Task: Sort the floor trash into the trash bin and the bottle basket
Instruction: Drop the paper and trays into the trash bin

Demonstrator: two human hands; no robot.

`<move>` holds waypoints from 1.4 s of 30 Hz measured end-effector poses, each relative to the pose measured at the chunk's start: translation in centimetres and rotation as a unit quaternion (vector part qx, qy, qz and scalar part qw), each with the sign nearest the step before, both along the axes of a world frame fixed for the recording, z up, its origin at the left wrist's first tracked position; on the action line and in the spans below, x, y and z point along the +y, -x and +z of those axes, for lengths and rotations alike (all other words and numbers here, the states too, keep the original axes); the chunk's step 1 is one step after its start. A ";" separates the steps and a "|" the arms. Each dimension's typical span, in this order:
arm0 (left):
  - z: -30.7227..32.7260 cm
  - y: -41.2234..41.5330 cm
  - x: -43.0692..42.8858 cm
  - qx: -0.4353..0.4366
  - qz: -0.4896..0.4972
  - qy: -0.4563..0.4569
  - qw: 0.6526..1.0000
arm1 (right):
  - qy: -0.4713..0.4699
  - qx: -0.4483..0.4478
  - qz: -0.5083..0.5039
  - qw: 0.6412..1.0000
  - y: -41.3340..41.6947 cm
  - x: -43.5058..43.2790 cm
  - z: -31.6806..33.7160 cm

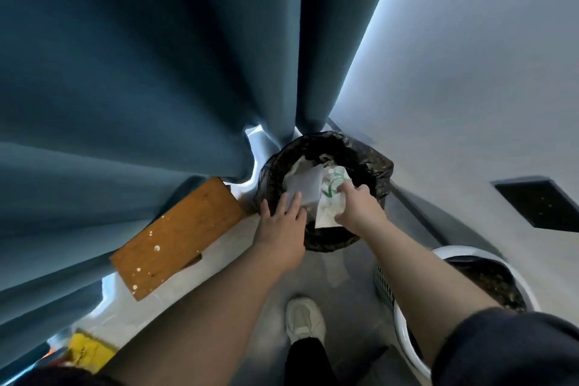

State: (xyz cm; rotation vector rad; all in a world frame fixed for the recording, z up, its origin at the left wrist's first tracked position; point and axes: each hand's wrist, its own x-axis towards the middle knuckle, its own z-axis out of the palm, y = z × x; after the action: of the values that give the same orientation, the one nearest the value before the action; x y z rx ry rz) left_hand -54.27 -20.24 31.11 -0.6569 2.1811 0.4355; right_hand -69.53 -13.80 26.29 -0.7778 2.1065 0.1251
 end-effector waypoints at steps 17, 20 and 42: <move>12.7 -13.0 2.2 0.041 0.185 0.086 0.978 | 0.048 0.108 0.328 0.937 -9.4 3.7 15.3; 14.6 -18.2 3.8 0.041 0.232 0.092 0.967 | 0.065 0.106 0.377 0.918 -14.3 3.8 17.9; 16.2 -64.2 24.0 -0.023 0.623 0.084 0.778 | 0.026 0.044 0.666 0.745 -62.7 7.9 20.0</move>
State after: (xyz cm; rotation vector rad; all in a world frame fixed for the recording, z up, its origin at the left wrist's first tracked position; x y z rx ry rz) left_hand 9.93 3.73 47.35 -2.1680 1.4350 0.8488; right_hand -6.78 -5.89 46.32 -2.1962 1.2077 0.8653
